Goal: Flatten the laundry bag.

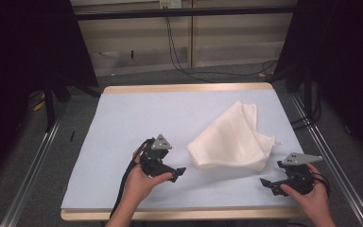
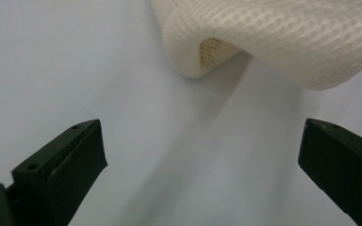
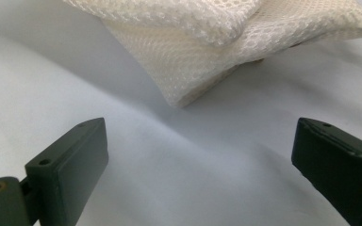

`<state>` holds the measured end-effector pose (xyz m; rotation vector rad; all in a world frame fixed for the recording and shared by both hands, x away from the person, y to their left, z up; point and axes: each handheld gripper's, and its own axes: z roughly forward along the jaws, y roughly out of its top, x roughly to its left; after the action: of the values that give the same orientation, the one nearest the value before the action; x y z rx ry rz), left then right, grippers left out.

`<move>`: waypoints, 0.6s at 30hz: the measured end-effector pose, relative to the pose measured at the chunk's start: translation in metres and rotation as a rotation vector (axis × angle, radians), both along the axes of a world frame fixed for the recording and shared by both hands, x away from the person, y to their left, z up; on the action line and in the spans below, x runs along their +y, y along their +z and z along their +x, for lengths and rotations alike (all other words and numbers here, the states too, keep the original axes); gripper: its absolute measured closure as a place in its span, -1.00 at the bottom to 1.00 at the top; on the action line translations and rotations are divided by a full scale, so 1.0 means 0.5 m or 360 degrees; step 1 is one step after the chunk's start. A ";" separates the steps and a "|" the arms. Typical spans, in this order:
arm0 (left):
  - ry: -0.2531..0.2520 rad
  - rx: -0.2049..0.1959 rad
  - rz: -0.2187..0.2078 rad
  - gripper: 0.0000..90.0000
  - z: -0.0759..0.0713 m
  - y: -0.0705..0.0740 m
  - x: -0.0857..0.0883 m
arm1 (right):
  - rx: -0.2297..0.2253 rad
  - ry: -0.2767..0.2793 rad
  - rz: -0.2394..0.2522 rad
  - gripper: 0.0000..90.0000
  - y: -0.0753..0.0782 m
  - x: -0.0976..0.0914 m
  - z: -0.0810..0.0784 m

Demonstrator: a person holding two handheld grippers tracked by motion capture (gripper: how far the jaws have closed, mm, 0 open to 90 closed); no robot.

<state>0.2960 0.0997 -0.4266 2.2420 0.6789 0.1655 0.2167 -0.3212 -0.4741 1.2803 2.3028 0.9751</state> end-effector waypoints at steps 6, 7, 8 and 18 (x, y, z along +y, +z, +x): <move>-0.0054 0.0016 -0.0006 -0.98 -0.002 0.001 -0.018 | -0.0006 -0.0020 -0.0012 -0.91 0.000 0.002 0.003; -0.0059 0.0023 -0.0013 -0.98 -0.004 0.001 -0.020 | -0.0005 -0.0030 -0.0006 -0.91 0.000 0.004 0.003; -0.0059 0.0023 -0.0013 -0.98 -0.004 0.001 -0.020 | -0.0005 -0.0030 -0.0006 -0.91 0.000 0.004 0.003; -0.0098 -0.0008 -0.0021 -0.98 -0.012 0.013 -0.040 | -0.0010 -0.0039 -0.0011 -0.88 0.000 0.008 0.006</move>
<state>0.2899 0.0799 -0.4203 2.2462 0.6058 0.1360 0.2197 -0.3170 -0.4744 1.2975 2.2786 0.9613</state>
